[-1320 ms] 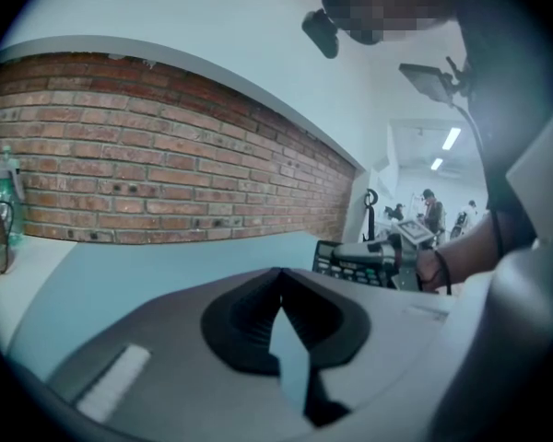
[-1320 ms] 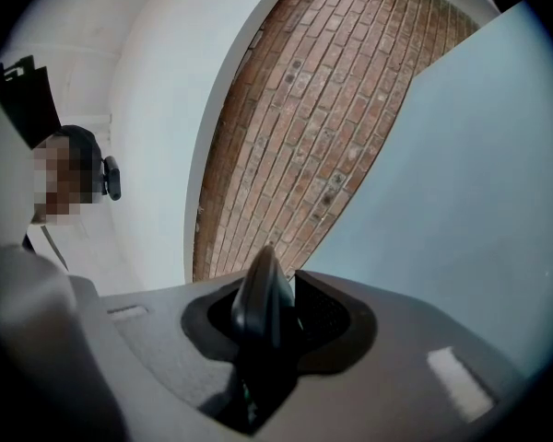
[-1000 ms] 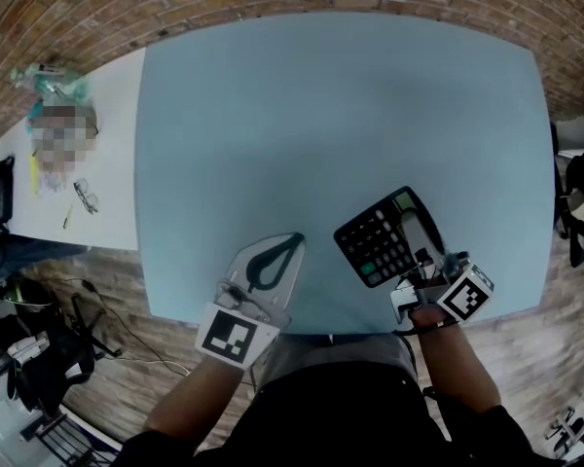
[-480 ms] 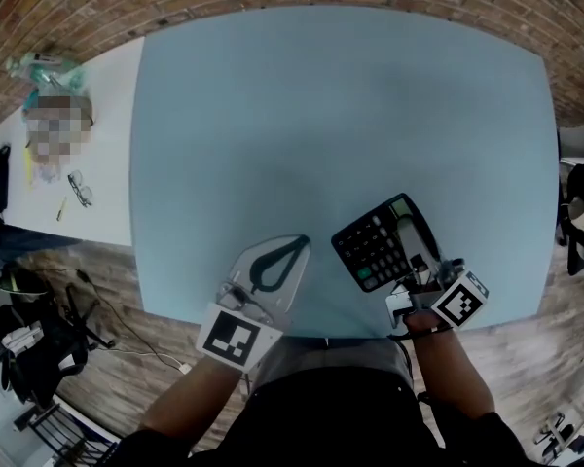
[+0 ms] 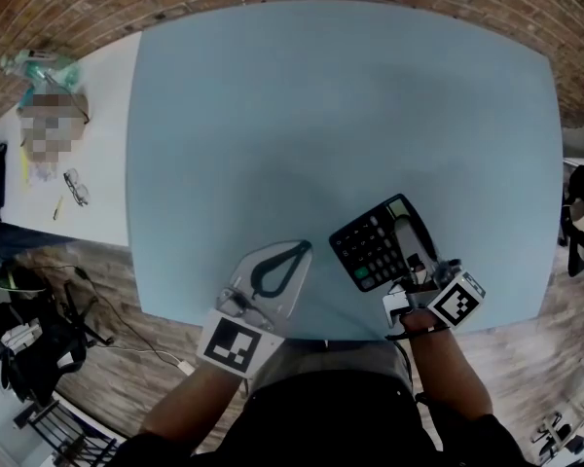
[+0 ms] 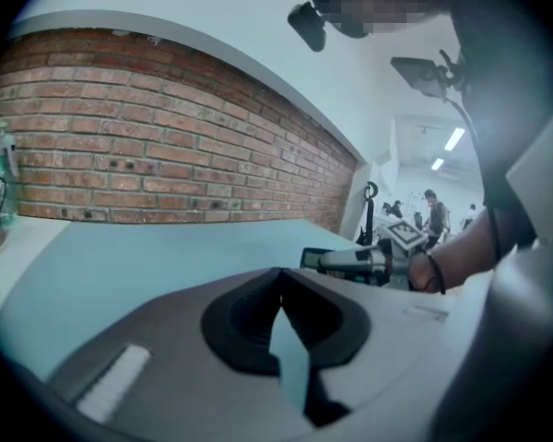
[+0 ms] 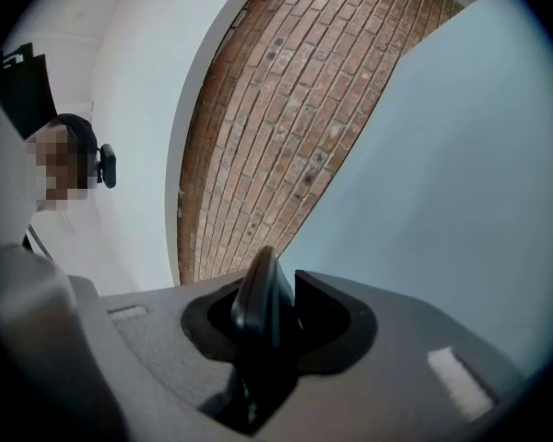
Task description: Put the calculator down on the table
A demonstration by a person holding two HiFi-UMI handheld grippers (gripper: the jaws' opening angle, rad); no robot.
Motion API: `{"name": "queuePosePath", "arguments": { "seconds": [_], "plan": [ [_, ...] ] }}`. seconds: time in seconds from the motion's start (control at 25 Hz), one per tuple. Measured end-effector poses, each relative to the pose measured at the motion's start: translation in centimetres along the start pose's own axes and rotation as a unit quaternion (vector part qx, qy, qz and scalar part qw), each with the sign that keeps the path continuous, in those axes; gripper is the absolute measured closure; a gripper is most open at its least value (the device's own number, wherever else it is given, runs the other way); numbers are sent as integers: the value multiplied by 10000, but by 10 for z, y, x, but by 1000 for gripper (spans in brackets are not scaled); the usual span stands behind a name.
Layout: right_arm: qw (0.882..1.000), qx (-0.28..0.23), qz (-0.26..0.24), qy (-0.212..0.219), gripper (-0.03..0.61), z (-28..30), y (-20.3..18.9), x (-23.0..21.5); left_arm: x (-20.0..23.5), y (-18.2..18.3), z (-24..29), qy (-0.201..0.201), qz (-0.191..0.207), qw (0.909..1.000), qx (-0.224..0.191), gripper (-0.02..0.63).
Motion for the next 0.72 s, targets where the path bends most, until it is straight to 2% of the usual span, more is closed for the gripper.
{"name": "queuePosePath", "arguments": {
  "seconds": [0.28,0.72],
  "plan": [
    [9999,62,-1,-95,479,1,-3,-7,-1,-1,-3,9,52,10000,38,611],
    [9997,62,53,-249,479,7,-2,-15,2,-10,2,32,-142,9998,135,611]
  ]
}}
Point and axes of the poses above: the fingertips, and each gripper's own axes: z forward along the fingers, x to its left, y out of its top, the point moved 5 cm from there along -z, backward along the fingers, and after that the axes turned 11 degrees about z, right-handed, at the moved point
